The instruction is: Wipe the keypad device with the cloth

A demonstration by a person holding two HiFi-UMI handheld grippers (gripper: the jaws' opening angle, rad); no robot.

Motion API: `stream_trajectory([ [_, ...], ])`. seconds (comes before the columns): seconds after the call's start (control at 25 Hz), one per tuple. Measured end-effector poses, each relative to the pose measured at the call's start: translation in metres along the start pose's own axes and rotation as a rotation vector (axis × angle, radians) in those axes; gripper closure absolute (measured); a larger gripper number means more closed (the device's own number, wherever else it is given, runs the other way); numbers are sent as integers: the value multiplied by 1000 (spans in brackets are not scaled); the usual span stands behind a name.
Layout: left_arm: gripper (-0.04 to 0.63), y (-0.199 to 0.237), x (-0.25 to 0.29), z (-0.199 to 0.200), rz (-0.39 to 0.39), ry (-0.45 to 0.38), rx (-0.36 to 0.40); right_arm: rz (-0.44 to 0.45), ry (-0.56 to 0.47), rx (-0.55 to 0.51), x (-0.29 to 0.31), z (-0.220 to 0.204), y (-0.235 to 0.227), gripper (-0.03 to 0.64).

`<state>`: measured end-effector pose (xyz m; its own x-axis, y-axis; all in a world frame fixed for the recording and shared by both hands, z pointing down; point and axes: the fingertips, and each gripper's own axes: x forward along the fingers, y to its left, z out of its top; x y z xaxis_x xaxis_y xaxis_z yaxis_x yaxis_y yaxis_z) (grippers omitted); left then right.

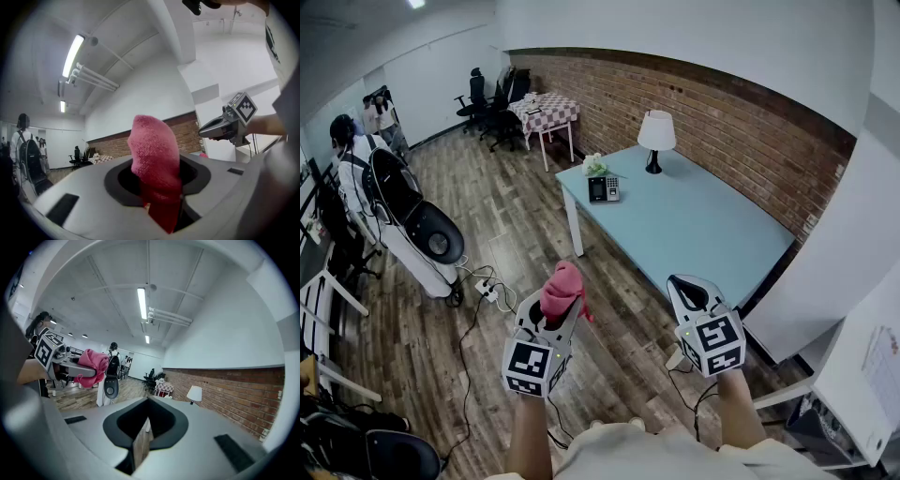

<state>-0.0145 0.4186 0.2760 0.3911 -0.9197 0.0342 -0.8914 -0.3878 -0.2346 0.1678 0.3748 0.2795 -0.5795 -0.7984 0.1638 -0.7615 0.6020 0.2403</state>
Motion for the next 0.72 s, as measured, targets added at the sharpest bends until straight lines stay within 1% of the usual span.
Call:
stream_trajectory([
  [0.16,410,6,2,1,-1,-4,2,-21,11,-4,6,1,-1,598],
  [0.36,410,19,-1,-5,-7,-11,-13,-46,-27,89,11,5,-3,597],
  [0.44,410,25,-3,-9,-8,-14,-21,-50,-19,105,15,3,-2,597],
  [0.6,410,38,-9,-26,-17,8,-19,-54,14,103,24,-5,13,597],
  [0.72,410,49,-15,-45,-23,25,-34,-65,32,92,30,-10,26,597],
])
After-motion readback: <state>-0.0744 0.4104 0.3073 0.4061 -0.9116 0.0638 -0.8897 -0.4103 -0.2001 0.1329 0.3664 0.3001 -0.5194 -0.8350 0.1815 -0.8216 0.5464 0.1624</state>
